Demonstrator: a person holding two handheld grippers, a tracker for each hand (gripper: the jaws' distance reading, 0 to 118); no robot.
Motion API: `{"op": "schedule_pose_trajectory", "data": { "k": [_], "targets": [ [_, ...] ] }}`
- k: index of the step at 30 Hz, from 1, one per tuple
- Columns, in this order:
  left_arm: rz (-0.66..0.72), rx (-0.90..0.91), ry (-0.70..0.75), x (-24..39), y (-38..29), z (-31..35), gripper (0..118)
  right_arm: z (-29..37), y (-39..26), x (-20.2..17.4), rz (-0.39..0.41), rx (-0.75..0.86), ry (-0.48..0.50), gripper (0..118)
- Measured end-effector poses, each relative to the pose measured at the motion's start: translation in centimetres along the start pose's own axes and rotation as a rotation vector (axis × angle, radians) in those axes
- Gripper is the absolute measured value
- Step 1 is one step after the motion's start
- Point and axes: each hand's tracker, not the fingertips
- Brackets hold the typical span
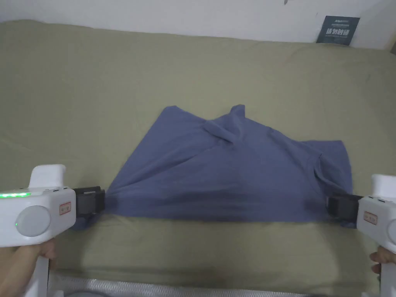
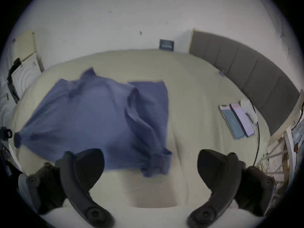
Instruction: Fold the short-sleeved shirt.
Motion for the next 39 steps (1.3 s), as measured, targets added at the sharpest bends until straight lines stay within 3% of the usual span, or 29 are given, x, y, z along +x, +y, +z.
{"op": "schedule_pose_trajectory", "data": {
  "k": [1,2,3,4,5,6,12,22,23,25,26,29,30,31,32,33,35,39],
  "targets": [
    [-0.002,-0.012,0.008,0.3,-0.2,0.6,115,0.7,0.4,-1.3,0.011,0.002,0.046,112],
    [-0.004,-0.015,0.004,0.5,-0.5,0.9,112,1.4,0.6,-2.9,0.008,0.018,0.084,101],
    [0.002,0.003,0.011,0.7,-0.8,1.3,104,2.0,0.6,-4.4,0.004,0.046,0.108,81],
    [-0.004,0.012,0.008,0.9,-0.9,1.6,85,2.2,0.5,-6.6,0.021,0.064,0.146,45],
    [-0.024,0.02,0.003,1.1,-1.3,1.8,25,2.7,0.2,-8.6,0.03,0.083,0.171,7],
    [-0.044,0.03,0.005,1.5,-1.9,2.0,0,2.9,-0.2,-10.4,0.039,0.098,0.186,7],
    [-0.048,-0.01,-0.036,0.4,-2.5,2.6,0,3.0,-4.1,-17.3,0.074,0.122,0.254,7],
    [0.027,-0.077,-0.084,-3.0,-1.6,0.2,4,2.5,-5.2,-20.1,0.122,0.087,0.306,7],
    [-0.002,-0.116,-0.086,-2.9,-1.2,-0.2,35,2.4,-5.3,-20.2,0.129,0.083,0.309,7],
    [-0.006,-0.122,-0.076,-2.5,-1.1,-1.1,115,2.3,-5.3,-20.4,0.136,0.077,0.311,7],
    [-0.021,-0.131,-0.066,-2.3,-1.2,-1.8,117,2.3,-5.3,-20.4,0.138,0.073,0.312,7],
    [-0.044,-0.134,-0.052,-2.3,-0.9,-3.9,108,1.8,-5.4,-20.2,0.133,0.058,0.314,7],
    [-0.044,-0.138,-0.048,-2.3,-1.0,-4.6,100,1.6,-5.3,-20.1,0.133,0.054,0.313,7],
    [-0.04,-0.139,-0.055,-2.3,-1.1,-5.1,81,1.4,-5.3,-20.0,0.135,0.048,0.313,7],
    [-0.029,-0.135,-0.07,-2.3,-1.2,-5.2,40,1.2,-5.0,-19.6,0.138,0.046,0.307,7],
    [-0.023,-0.136,-0.094,-2.1,-1.2,-5.3,10,1.0,-4.9,-19.4,0.138,0.044,0.303,7],
    [0.002,-0.181,-0.193,-1.6,-1.4,-5.5,4,0.1,-4.0,-18.3,0.122,0.031,0.291,7],
    [-0.049,-0.162,-0.13,-1.6,-0.9,-5.5,4,-3.0,-0.2,-15.7,0.096,0.007,0.285,7]
  ]
}}
